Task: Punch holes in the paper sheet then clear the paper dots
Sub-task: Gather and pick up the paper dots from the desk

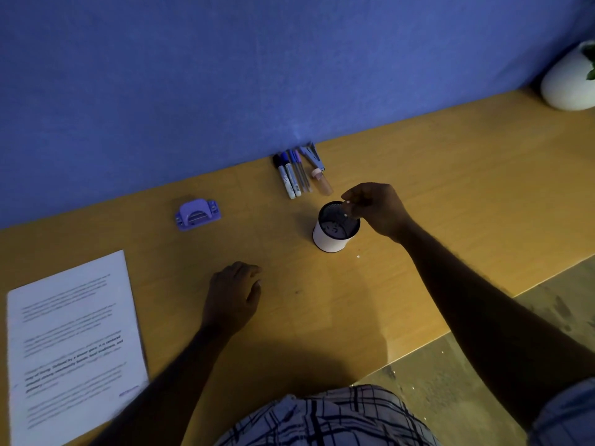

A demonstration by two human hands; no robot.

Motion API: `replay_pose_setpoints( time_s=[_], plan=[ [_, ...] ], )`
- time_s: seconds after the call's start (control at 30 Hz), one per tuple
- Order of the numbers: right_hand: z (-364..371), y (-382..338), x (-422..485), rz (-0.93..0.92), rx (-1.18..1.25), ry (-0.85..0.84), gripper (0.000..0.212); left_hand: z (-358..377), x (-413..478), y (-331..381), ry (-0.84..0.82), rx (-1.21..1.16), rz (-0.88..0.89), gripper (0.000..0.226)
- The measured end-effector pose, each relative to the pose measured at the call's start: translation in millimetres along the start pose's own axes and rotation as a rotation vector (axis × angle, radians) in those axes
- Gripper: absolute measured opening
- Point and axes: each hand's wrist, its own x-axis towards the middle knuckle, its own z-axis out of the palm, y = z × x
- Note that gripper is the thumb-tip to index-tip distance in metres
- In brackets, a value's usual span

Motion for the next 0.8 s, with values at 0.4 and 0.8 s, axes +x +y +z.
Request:
replay_pose_setpoints(
  time_s=[0.4,0.8],
  plan=[
    [5.7,-1.3,2.0,-0.029,-0.081,-0.064,0.038,7.0,1.6,3.6,0.037,0.003,-0.005,0.026],
    [0.4,-1.3,5.1,-0.18,-0.264,-0.036,0.022,5.6,-0.6,3.5,0.083,0.015,-0.023,0.024]
  ],
)
